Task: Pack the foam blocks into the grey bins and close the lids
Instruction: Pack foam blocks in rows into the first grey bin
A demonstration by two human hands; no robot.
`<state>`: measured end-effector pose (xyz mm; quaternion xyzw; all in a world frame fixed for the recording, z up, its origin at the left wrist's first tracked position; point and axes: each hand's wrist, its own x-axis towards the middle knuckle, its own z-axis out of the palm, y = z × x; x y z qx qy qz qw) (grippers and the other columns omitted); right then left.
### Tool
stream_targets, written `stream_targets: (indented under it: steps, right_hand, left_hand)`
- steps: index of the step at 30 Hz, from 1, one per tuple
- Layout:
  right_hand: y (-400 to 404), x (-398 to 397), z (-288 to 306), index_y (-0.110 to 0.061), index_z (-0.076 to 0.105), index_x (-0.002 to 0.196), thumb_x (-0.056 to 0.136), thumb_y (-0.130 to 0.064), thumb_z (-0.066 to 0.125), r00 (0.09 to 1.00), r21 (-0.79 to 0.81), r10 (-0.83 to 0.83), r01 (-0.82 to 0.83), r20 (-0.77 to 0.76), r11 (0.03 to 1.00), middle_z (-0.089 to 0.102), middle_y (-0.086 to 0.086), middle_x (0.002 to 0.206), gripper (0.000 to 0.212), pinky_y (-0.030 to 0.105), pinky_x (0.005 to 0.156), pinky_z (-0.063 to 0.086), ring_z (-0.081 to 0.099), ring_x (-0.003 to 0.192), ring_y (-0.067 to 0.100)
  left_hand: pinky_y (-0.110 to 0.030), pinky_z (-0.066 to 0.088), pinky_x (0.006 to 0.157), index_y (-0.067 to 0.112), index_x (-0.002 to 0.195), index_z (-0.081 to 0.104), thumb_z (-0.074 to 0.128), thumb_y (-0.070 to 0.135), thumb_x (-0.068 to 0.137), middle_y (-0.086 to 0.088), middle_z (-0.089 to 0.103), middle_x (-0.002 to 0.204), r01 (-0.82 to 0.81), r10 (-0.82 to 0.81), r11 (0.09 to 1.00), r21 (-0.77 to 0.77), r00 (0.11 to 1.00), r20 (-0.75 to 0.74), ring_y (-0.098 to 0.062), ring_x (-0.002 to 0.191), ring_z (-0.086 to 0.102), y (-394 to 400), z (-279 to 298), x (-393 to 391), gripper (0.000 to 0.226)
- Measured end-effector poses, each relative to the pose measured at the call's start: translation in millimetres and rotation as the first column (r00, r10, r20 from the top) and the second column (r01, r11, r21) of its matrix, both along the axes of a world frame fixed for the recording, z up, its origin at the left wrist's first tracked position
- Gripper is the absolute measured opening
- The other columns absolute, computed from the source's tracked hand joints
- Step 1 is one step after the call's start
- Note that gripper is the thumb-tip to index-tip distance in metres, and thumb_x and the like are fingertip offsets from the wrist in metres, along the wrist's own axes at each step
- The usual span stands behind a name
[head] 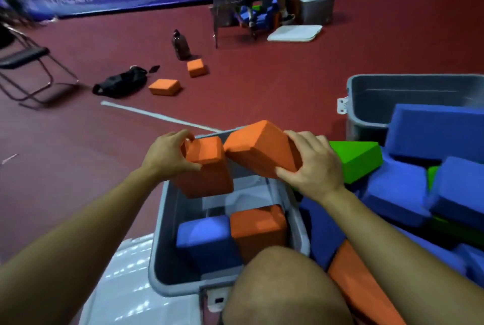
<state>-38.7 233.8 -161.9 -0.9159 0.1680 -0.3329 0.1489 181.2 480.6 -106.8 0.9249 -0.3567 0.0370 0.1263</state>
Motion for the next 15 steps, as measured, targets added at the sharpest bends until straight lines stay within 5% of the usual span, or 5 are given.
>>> stream_targets:
  steps: [10,15]
  right_hand:
    - [16,76,-35,-0.031,0.050,0.135,0.060,-0.057,0.057,0.956,-0.057,0.118,-0.138,-0.269,0.989,0.059,-0.007,0.126,0.080,0.041,0.086,0.039,0.049,0.108,0.027]
    - [13,91,-59,-0.034,0.050,0.137,0.061,-0.055,0.057,0.928,-0.079,0.133,-0.170,-0.347,0.982,0.059,-0.007,0.125,0.079,0.040,0.087,0.037,0.049,0.107,0.027]
  left_hand:
    - [-0.042,0.050,0.082,0.026,0.126,0.056,0.058,0.073,0.044,-0.003,0.061,0.113,-0.047,0.050,0.999,0.028,0.992,-0.120,-0.027,0.101,0.057,48,-96,19,0.094]
    - [-0.047,0.047,0.094,0.027,0.140,0.048,0.070,0.068,0.057,-0.004,0.053,0.132,-0.051,0.053,0.999,0.017,0.992,-0.117,-0.028,0.121,0.048,54,-127,23,0.095]
